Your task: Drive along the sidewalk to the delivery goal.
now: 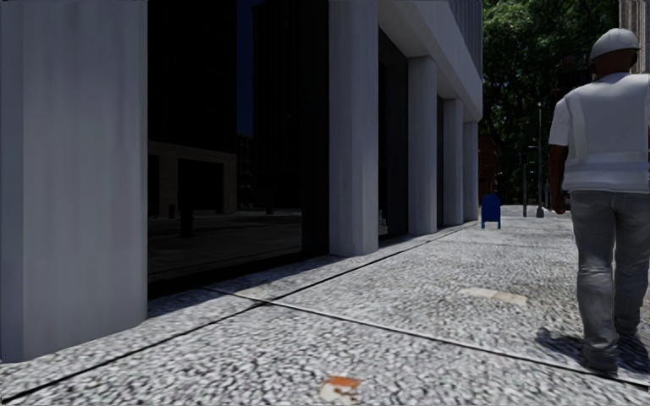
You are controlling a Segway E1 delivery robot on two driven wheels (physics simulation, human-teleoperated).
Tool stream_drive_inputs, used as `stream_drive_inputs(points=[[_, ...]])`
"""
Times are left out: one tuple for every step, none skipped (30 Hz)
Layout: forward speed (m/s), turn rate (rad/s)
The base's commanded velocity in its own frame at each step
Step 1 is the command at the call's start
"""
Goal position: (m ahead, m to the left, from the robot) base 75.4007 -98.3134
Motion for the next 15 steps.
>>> stream_drive_inputs(points=[[2.0, 0.0], [2.0, 0.0], [2.0, 0.0], [2.0, 0.0], [2.0, 0.0], [2.0, 0.0], [2.0, 0.0], [2.0, 0.0], [2.0, 0.0], [2.0, 0.0], [2.0, 0.0], [2.0, 0.0], [2.0, 0.0], [2.0, 0.0], [2.0, 0.0]])
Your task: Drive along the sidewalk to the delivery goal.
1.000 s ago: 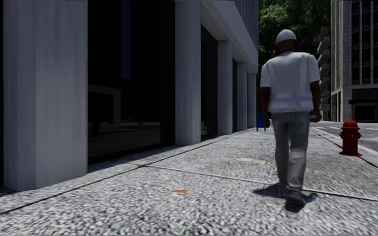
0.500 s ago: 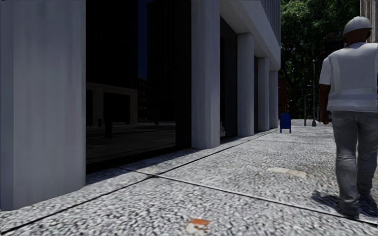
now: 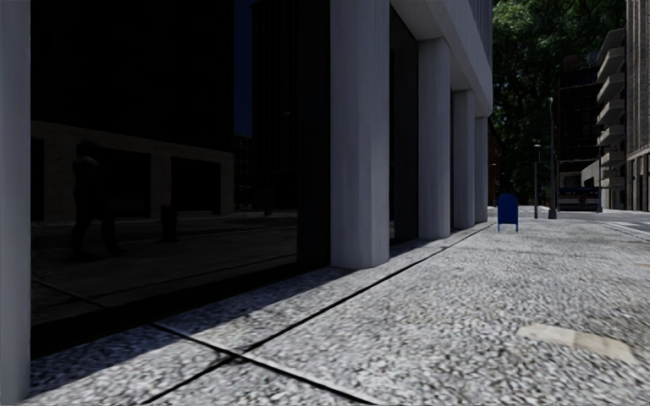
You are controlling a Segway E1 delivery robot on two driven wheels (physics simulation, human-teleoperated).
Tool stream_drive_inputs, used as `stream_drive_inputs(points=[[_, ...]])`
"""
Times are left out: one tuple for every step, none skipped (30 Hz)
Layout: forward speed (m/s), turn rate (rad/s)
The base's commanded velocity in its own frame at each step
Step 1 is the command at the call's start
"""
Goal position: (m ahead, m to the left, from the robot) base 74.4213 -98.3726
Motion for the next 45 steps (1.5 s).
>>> stream_drive_inputs(points=[[2.0, -0.22], [2.0, -0.42], [2.0, -0.5], [2.0, -0.5], [2.0, -0.52], [2.0, -0.52], [2.0, -0.52], [2.0, -0.52], [2.0, -0.52], [2.0, -0.52], [2.0, -0.52], [2.0, -0.52], [2.0, -0.52], [2.0, -0.52], [2.0, -0.52], [2.0, -0.52], [2.0, -0.52], [2.0, -0.53], [2.0, -0.53], [2.0, -0.53], [2.0, -0.53], [2.0, -0.53], [2.0, -0.53], [2.0, -0.53], [2.0, -0.53], [2.0, -0.53], [2.0, -0.53], [2.0, -0.53], [2.0, -0.53], [2.0, -0.53], [2.0, -0.53], [2.0, -0.53], [2.0, -0.53], [2.0, -0.53], [2.0, -0.53], [2.0, -0.53], [2.0, -0.53], [2.0, -0.53], [2.0, -0.53], [2.0, -0.53], [2.0, -0.53], [2.0, -0.51], [2.0, -0.05], [2.0, 0.0], [2.0, 0.0]])
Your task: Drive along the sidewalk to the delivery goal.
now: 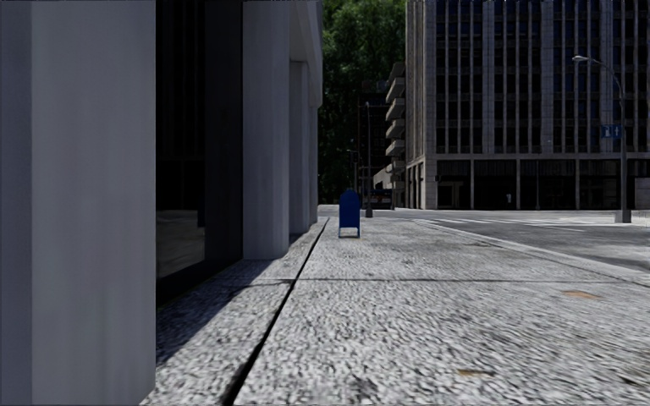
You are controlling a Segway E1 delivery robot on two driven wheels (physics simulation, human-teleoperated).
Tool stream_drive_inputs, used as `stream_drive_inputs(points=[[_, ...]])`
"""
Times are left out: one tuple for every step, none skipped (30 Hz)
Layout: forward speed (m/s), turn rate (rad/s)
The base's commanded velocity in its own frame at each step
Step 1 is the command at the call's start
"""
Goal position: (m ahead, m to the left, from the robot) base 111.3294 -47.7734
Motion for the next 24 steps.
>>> stream_drive_inputs(points=[[2.0, 0.0], [2.0, 0.0], [2.0, 0.0], [2.0, 0.0], [2.0, 0.0], [2.0, 0.0], [2.0, 0.0], [2.0, 0.0], [2.0, 0.0], [2.0, 0.0], [2.0, 0.0], [2.0, 0.0], [2.0, 0.0], [2.0, 0.0], [2.0, 0.0], [2.0, 0.0], [2.0, 0.0], [2.0, 0.0], [2.0, 0.0], [2.0, 0.0], [2.0, 0.0], [2.0, 0.0], [2.0, 0.0], [2.0, 0.0]])
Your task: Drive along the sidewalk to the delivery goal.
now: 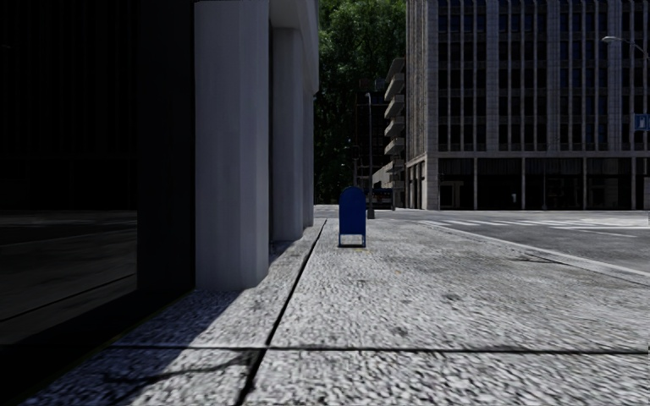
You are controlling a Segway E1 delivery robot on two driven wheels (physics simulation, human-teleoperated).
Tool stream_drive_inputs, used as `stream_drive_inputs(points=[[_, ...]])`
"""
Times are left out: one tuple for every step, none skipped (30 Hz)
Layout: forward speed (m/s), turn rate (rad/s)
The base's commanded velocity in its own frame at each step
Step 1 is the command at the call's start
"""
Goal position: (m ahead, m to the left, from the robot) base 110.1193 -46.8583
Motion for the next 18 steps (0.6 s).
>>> stream_drive_inputs(points=[[2.0, -0.22], [2.0, -0.38], [2.0, -0.43], [2.0, -0.43], [2.0, -0.45], [2.0, -0.45], [2.0, -0.45], [2.0, -0.45], [2.0, -0.45], [2.0, -0.45], [2.0, -0.45], [2.0, -0.45], [2.0, -0.45], [2.0, -0.46], [2.0, -0.46], [2.0, -0.46], [2.0, -0.46], [2.0, -0.46]])
